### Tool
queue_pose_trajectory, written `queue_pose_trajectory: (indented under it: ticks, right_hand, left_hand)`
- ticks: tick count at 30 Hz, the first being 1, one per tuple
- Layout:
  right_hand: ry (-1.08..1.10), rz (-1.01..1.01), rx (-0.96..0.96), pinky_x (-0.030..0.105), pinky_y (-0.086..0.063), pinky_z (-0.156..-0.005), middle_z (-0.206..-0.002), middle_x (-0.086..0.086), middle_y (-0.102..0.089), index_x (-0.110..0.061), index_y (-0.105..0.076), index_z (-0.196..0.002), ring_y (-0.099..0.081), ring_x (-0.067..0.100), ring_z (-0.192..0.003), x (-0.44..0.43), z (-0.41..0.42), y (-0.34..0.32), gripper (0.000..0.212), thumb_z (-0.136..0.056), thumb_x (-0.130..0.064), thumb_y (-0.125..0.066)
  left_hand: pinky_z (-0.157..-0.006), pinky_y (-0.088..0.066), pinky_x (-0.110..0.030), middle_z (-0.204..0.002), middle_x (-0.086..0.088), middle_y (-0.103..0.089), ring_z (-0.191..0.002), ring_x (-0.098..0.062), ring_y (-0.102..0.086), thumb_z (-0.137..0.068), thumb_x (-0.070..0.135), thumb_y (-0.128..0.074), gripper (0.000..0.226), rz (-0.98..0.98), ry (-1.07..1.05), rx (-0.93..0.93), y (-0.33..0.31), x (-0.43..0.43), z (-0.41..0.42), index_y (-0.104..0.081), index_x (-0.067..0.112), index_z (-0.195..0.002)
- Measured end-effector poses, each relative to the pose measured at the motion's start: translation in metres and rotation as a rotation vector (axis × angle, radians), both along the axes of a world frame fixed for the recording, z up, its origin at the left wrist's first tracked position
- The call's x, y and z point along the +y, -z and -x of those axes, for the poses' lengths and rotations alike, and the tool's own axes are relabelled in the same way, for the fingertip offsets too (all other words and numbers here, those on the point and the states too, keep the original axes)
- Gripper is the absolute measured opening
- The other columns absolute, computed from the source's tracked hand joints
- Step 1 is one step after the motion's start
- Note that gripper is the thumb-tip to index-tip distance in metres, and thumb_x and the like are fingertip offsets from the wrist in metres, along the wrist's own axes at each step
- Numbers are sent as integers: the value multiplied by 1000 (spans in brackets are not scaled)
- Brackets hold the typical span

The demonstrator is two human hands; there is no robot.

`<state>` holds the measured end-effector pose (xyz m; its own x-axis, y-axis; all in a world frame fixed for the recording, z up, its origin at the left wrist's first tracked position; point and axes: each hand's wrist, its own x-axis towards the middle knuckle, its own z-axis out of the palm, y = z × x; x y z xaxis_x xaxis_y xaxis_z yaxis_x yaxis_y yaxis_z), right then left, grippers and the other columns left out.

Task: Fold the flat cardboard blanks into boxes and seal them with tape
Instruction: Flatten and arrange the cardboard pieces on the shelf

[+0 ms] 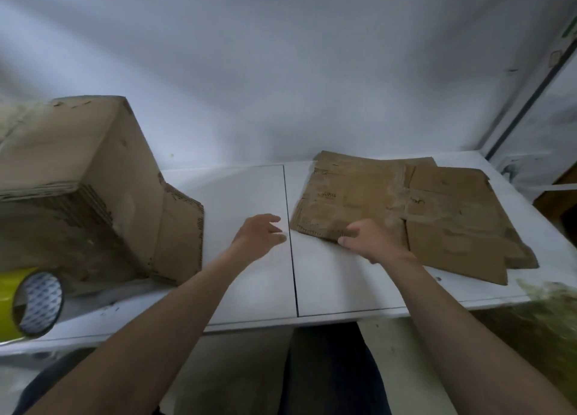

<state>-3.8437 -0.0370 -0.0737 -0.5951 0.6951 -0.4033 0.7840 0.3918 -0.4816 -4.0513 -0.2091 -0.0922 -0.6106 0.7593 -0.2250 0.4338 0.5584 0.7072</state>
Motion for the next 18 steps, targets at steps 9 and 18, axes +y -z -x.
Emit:
queue_pose_trajectory:
  ticks: [9, 18]
  right_hand:
    - [-493, -10, 518, 27, -55, -84, -89, -25, -72, -45, -74, -104, -66, -3, -89, -144, 60, -121, 24, -81, -45, -81]
    - [-600, -20, 728, 33, -55, -71, -84, -15, -72, -36, -75, -93, -68, 11, -77, -232, 75, -164, 10, -88, -28, -77]
  left_hand:
    - [-79, -63, -42, -83, 0, -78, -77, -23, -75, -81, 9, -83, 32, -387, -10, -95, -139, -137, -20, -67, 20, -107]
    - [-71, -56, -17, -80, 11, -77, -75, -3, -73, -76, 19, -88, 22, -486, -27, 166, -189, -243, -17, -81, 19, -96]
